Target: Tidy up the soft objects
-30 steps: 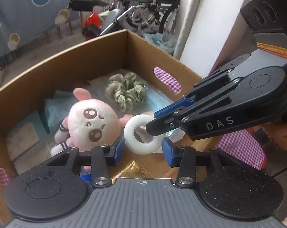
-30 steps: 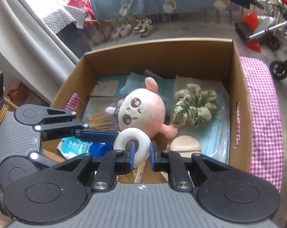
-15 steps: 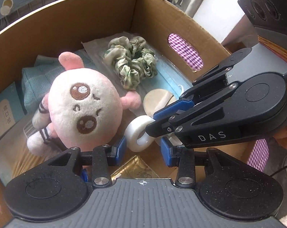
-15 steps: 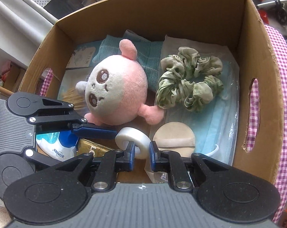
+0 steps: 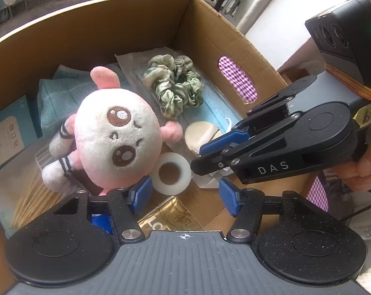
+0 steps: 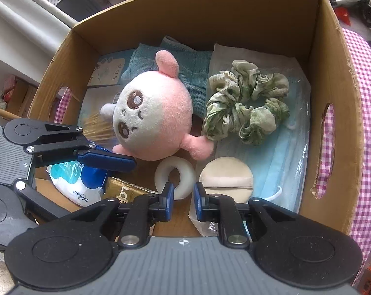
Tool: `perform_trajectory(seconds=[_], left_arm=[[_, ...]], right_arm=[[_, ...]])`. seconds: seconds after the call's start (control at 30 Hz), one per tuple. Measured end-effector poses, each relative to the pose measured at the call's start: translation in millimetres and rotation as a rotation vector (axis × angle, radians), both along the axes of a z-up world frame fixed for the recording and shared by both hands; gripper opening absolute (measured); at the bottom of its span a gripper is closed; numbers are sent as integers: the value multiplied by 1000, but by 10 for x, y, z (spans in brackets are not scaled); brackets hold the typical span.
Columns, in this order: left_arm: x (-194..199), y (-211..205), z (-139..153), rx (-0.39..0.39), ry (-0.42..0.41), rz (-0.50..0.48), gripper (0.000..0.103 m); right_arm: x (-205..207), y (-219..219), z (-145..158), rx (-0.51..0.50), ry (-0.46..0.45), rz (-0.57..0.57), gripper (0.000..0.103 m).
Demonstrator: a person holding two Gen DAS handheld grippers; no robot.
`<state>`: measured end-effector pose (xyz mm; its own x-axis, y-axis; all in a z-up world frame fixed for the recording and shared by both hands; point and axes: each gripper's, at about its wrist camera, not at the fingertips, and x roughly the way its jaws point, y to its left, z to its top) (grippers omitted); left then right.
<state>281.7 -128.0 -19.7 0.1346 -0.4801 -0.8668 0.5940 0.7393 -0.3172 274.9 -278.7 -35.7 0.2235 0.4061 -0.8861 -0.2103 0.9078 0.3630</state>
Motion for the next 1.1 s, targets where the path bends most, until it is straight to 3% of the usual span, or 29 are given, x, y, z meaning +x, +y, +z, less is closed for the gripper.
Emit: perform_trajectory(seconds=[0.2, 0.27, 0.33, 0.37, 0.4, 0.53, 0.6, 0.63, 0.73, 0.83, 1.0, 1.1], left_arm=[[-184, 303, 405, -52, -126, 41, 75], [-307, 430, 584, -70, -187, 60, 86], [-460, 568, 767, -80, -261, 83, 94], [-547, 637, 855, -83, -302, 100, 100], [-633, 696, 924, -85, -341, 118, 101], [-953, 928, 1167, -79, -464, 209, 103], [-1088, 1029, 1231, -68, -494, 263, 103], [-1144, 1068, 1243, -59, -501, 285, 103], [-1305, 1128, 1204, -21, -529, 351, 103], [-1454, 1153, 1122, 15, -561, 435, 103], [-1530, 1150, 1009, 37, -534, 552, 103], [-1547, 1118, 954, 38, -550, 559, 103]], right_arm=[[-119, -99, 298, 59, -72, -48, 20], [-251, -129, 474, 96, -125, -67, 23], [-430, -147, 675, 117, -193, -90, 40], [-537, -148, 771, 121, -236, -99, 56], [-670, -140, 886, 122, -293, -109, 66], [-1177, -108, 1216, 138, -451, -159, 77], [-1424, -97, 1311, 165, -511, -201, 97], [-1544, -92, 1344, 176, -543, -225, 101], [-1840, -66, 1356, 179, -619, -311, 103], [-2022, 10, 1257, 144, -632, -399, 103], [-2078, 235, 1091, -38, -629, -492, 103], [-2080, 351, 1068, -99, -643, -491, 103]])
